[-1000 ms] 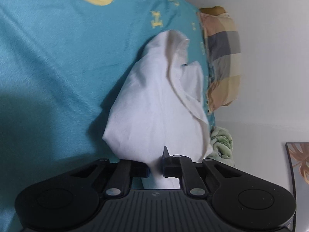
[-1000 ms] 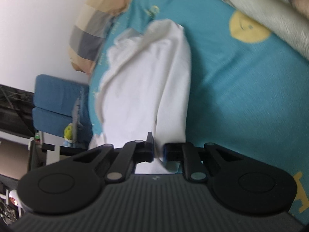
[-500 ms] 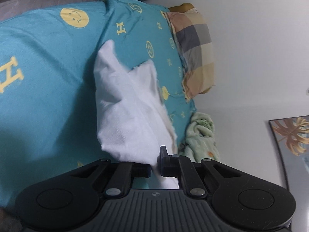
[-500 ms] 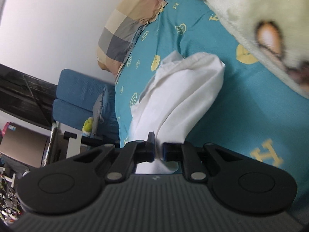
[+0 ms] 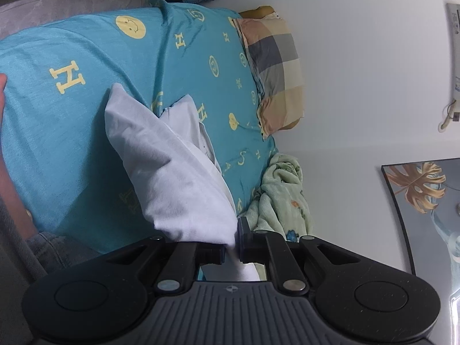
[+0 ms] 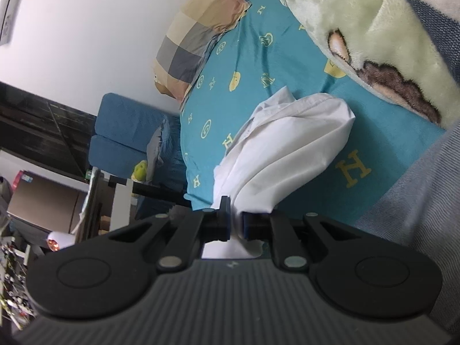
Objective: Fold clothes
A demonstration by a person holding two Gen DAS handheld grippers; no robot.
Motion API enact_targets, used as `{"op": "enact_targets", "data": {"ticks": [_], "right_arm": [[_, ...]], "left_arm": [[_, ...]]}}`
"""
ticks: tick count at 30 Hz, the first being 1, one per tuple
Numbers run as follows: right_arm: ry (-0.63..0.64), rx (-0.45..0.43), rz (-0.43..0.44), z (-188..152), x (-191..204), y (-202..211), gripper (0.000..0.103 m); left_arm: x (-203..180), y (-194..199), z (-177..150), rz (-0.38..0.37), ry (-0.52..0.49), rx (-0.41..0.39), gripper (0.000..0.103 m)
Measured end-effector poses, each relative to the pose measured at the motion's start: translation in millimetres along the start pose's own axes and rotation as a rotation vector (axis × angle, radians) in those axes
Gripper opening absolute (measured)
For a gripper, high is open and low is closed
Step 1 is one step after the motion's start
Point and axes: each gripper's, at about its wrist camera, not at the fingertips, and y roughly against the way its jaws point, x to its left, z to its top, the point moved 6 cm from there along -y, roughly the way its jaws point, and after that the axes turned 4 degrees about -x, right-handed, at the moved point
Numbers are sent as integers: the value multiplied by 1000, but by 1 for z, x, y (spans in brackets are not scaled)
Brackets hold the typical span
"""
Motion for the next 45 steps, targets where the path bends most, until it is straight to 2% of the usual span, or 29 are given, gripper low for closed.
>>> {"op": "enact_targets", "data": {"ticks": [6,14,21,25,29,33,35,37,40,42,44,45], "right_arm": [[-76,-10,2,34,11,-34,11],[-165,-8,-55,93,7,-127,11],[-170,59,-115,126,-20,-226,12],[-151,114,-142,132,-41,-266,12],[-107,158,-168,132,-55,-285,13],[-34,165,-151,131,-49,-287,13],[-1,159,-133,131,-44,-284,14],[13,149,-113,130,-40,-278,15],[80,132,-79,129,-27,-267,30],[139,104,-51,128,-16,-258,60],[200,59,-18,127,-2,-246,78],[235,37,1,126,6,-241,82]], "left_arm": [[-30,-44,33,-3,-1,-1,10],[-58,-147,92,39,-37,9,10],[-36,-248,149,120,-95,44,10],[-9,-292,166,161,-112,70,10],[14,-317,171,200,-116,94,10],[15,-323,174,204,-149,96,10],[7,-318,171,196,-204,84,15],[-4,-311,166,186,-265,71,28],[-19,-301,159,170,-356,50,50],[-29,-294,154,159,-417,36,55],[-39,-287,148,152,-485,23,62],[-44,-284,143,153,-527,16,66]]}}
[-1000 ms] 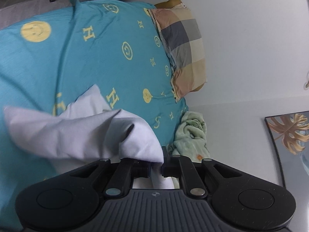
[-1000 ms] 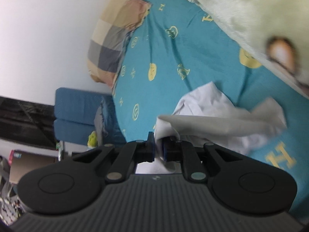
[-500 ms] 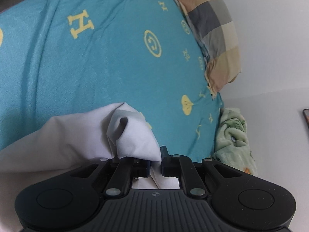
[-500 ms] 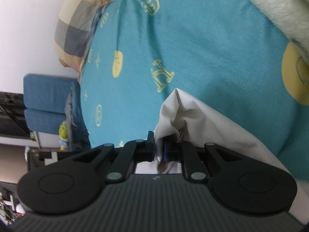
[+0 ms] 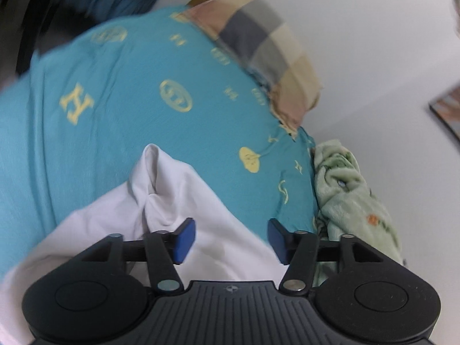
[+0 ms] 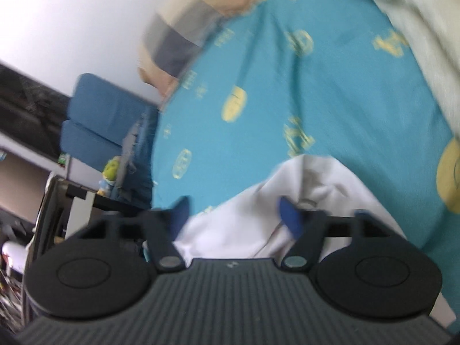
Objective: Fold clothes
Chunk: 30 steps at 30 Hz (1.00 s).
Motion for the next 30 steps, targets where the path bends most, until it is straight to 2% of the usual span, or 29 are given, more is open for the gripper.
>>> {"op": "enact_targets", "data": {"ticks": [4,7,10,15,21,30], "right_arm": [[262,-49,-41,-10,28,3,81],[471,-63,-97,-22,42,-5,80],[579,-39,-163,-29,40,-29,79],[594,22,-231,-38,13,-58,78],[620,40,-254,-47,5,-69,79],[615,-43,-212,-48,34,-14,78]], "left_arm": [[-15,11,-9,47,-166,-20,69],[-16,8,-19,124,-302,-24,69],[-10,-2,-28,199,-392,-15,69],[18,-32,-37,272,-414,54,69],[27,-46,-42,294,-443,75,70],[-10,-16,-50,295,-504,56,70]]}}
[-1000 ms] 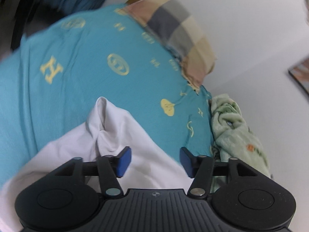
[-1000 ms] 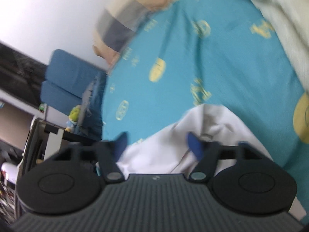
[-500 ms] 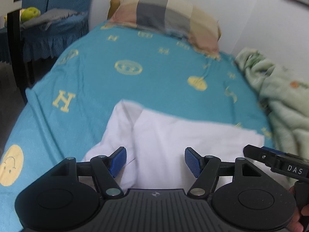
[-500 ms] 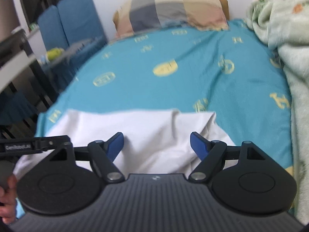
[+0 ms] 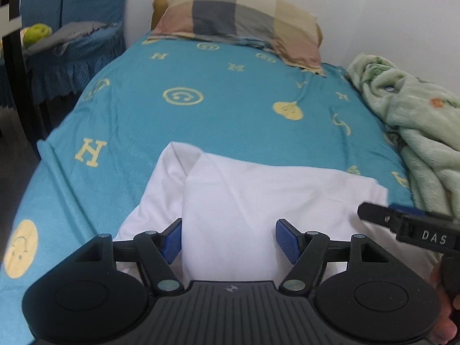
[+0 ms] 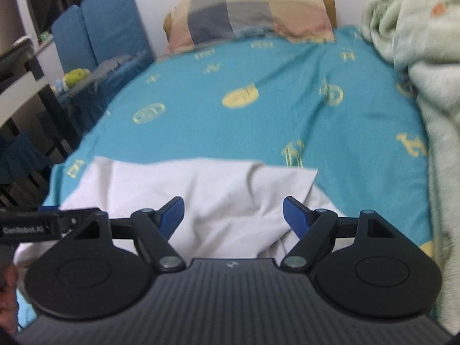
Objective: Fold clothes
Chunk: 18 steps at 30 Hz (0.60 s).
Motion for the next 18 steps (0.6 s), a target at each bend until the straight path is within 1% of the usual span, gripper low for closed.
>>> {"op": "enact_targets", "data": {"ticks": [2,6,11,15,17,18], "right_arm": [[-4,-20,4,4,3,14,78],[-13,-62,11,11,8,41,78],[6,-121,18,14,21,93,78],[30,-159,44,11,30,130,78],[47,-177,50,6,34,147,78],[56,-186,53,4,36,155,78]], "left_arm": [[-10,19,0,-4,-18,-17,71],[-29,60,-4,-11,-66,-67,77],[-50,111,-13,-13,-98,-124,81],[-63,152,-25,-12,-123,-171,82],[-66,172,-32,-10,-127,-193,85],[-67,182,-36,-8,-127,-203,88]]}}
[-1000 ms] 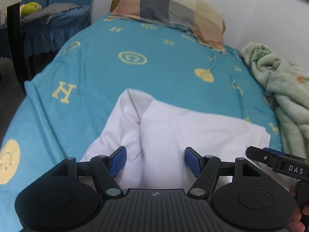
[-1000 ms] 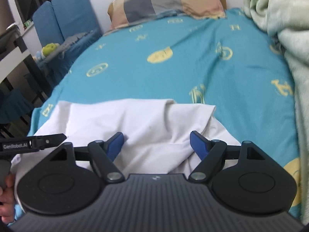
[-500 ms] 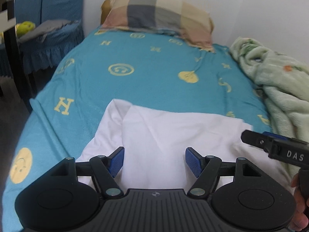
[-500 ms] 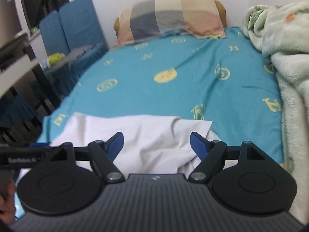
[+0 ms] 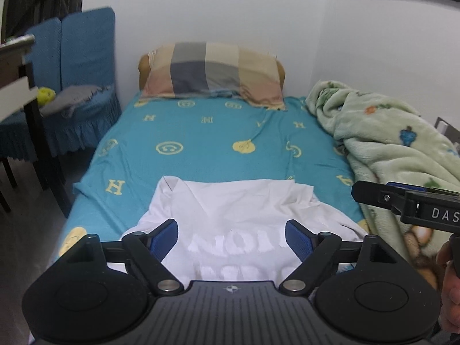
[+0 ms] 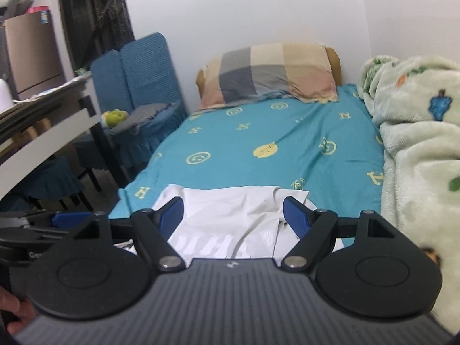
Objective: Fold clothes
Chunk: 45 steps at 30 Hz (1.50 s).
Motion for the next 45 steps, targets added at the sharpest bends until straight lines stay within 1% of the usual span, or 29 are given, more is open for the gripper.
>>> {"op": "enact_targets", "data": {"ticks": [1,3,6,9,13,14,17,22,25,27,28,30,33,36,37,42,44,45], "right_arm": [[9,-9,3,-1,2,8,78],[7,-24,14,-3,6,23,78],[0,-33,35,-10,10,38,78],[15,-30,40,-16,15,41,79],[23,-8,37,-23,19,35,79],[-9,5,41,-26,16,32,79],[-156,60,63,-38,4,22,79],[-402,152,98,-58,-14,6,79],[-550,207,119,-69,-25,-3,80],[-642,236,126,-77,-32,-10,81],[-682,242,121,-81,-35,-15,81],[-761,254,112,-89,-40,-24,82],[-880,271,98,-102,-49,-37,81],[-998,289,83,-115,-57,-50,81],[-1038,294,78,-119,-59,-55,81],[-1236,322,52,-140,-73,-77,82],[-1240,316,49,-140,-75,-80,81],[-1234,311,48,-140,-76,-80,82]], "left_arm": [[-1,10,-2,5,3,-12,93],[-2,30,-8,19,13,-39,99],[-3,53,-16,26,18,-72,103],[-2,62,-21,26,31,-84,103],[1,60,-23,42,38,-75,103],[2,58,-24,45,41,-72,103],[8,48,-27,33,77,-42,103],[20,25,-40,16,169,42,103],[20,16,-45,26,170,73,103],[20,11,-48,6,204,97,103],[21,7,-51,-19,242,115,103],[27,-6,-61,-72,366,165,103],[45,-33,-83,-128,611,247,102],[65,-59,-102,-188,856,291,99],[71,-66,-105,-202,918,292,99],[99,-102,-115,-237,1122,257,98],[108,-116,-118,-261,1212,228,97],[110,-121,-117,-267,1230,209,97]]}}
